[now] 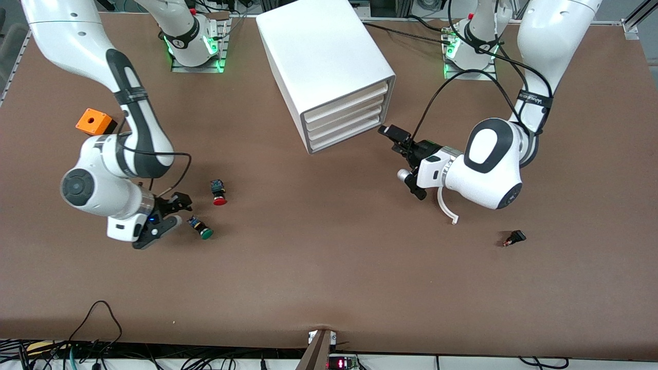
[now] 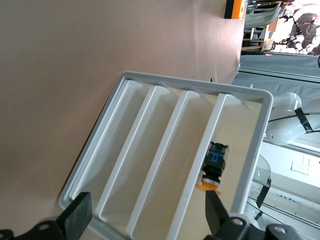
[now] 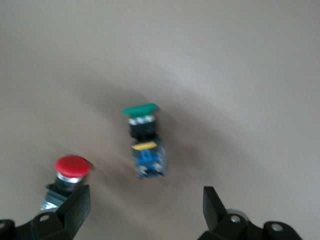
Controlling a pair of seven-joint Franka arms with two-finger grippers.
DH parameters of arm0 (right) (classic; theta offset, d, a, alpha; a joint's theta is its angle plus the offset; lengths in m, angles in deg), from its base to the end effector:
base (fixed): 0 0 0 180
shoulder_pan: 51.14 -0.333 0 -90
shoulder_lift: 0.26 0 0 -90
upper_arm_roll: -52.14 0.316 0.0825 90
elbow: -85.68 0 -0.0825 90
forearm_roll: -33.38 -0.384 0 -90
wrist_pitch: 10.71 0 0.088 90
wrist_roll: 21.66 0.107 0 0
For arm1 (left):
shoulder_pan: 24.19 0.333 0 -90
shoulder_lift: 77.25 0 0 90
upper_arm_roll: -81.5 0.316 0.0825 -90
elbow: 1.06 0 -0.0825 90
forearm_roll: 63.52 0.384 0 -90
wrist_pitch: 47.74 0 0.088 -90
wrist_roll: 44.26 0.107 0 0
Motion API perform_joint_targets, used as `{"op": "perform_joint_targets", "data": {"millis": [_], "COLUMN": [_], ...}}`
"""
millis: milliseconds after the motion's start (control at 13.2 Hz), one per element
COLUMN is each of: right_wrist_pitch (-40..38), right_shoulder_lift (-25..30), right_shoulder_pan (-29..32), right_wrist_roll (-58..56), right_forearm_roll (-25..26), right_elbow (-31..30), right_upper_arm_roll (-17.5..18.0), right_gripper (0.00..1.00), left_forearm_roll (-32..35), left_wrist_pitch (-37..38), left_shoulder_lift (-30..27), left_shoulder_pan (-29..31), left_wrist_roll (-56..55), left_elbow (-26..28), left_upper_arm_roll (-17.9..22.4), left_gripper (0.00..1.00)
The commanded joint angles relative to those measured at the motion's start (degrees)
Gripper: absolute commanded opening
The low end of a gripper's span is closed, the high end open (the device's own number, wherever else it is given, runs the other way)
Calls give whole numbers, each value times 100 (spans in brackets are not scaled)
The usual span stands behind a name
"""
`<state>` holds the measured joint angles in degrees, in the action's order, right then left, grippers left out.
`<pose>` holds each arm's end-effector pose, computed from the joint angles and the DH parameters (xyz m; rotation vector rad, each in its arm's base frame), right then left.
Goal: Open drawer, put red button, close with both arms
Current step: 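Grip the drawer handle with the left gripper and pull it open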
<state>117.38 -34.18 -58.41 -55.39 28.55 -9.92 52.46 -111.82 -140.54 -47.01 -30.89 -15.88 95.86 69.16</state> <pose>0.6727 0.0918 0.2594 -2.8996 -1.0052 0.0135 0.5673 -0.2620 0.3024 2.0520 -0.5362 -0.5663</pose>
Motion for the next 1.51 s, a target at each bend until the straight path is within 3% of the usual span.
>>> {"op": "perform_joint_targets", "data": {"millis": [0,151,227,680,1058,1210,1436], "right_wrist_pitch": [330,532,620,859,981,1252,1412], "right_shoulder_lift": [-88,-193,-246,-422,-519,-519,-519], "right_shoulder_pan": [-143,-143,-143,-143,-143,-143,-135], "right_wrist_roll": [-642,-696,-696,-1004,-1013,-1013,-1013], "right_forearm_roll": [-106,-106,-106,-106,-115,-115,-115], "right_elbow": [-81,-99,-99,-99,-230,-405,-521], "right_upper_arm_roll": [-67,-76,-76,-129,-129,-129,-129], "right_gripper": [100,100,100,100,100,100,99], "left_forearm_roll": [-503,-1266,-1514,-2218,-2219,-2228,-2228], "left_wrist_pitch": [-544,-1377,-1590,-1874,-1970,-2302,-2471], "left_shoulder_lift": [-350,-780,-808,-809,-817,-835,-826], "left_shoulder_pan": [63,20,19,-24,-60,1,-33], "left_wrist_roll": [735,1543,1851,2750,2838,2918,2927], "left_elbow": [773,1756,1978,2542,2718,2832,2833], "left_upper_arm_roll": [-110,-215,-346,-427,-506,-838,-919], "left_gripper": [100,100,100,100,100,100,99]}}
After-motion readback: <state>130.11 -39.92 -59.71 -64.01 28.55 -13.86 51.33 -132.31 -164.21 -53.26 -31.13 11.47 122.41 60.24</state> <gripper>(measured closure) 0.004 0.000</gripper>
